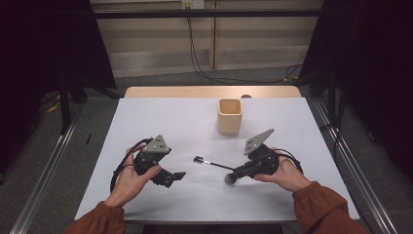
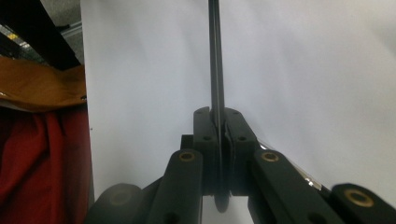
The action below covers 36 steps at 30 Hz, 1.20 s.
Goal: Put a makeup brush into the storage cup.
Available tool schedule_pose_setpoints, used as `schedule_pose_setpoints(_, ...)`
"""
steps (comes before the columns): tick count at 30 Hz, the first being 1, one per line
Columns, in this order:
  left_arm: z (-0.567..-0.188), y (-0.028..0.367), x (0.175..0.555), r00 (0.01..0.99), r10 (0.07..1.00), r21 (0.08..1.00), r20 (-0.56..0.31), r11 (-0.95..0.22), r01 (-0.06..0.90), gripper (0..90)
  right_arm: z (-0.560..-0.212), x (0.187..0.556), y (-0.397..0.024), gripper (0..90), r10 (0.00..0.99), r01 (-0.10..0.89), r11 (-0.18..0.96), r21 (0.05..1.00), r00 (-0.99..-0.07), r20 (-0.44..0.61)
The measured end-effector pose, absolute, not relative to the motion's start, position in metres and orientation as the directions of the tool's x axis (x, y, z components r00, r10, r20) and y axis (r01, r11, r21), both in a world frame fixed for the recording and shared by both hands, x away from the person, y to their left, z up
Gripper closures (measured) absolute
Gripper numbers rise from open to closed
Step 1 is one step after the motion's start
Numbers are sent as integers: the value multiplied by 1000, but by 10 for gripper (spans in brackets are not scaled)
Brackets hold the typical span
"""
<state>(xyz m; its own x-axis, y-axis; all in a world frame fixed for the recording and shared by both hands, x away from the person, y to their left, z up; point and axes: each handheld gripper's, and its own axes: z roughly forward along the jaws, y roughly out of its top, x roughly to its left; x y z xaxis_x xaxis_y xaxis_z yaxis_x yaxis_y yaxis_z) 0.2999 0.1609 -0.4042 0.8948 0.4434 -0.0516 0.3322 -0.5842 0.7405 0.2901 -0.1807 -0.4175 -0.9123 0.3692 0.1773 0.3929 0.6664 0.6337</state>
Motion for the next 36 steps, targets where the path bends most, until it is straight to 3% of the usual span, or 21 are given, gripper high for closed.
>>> schedule_pose_setpoints(11,-413,165,293,883,466,788,-58,-522,327,43,-424,285,-184,857,427,414,547,728,-886,183)
schedule_pose_setpoints(31,-420,168,290,874,479,832,-87,-448,328,48,-432,277,-184,858,442,339,370,865,-883,158)
schedule_pose_setpoints(36,-422,165,287,882,458,871,-112,-382,309,49,-430,272,-182,858,416,273,335,902,-902,118)
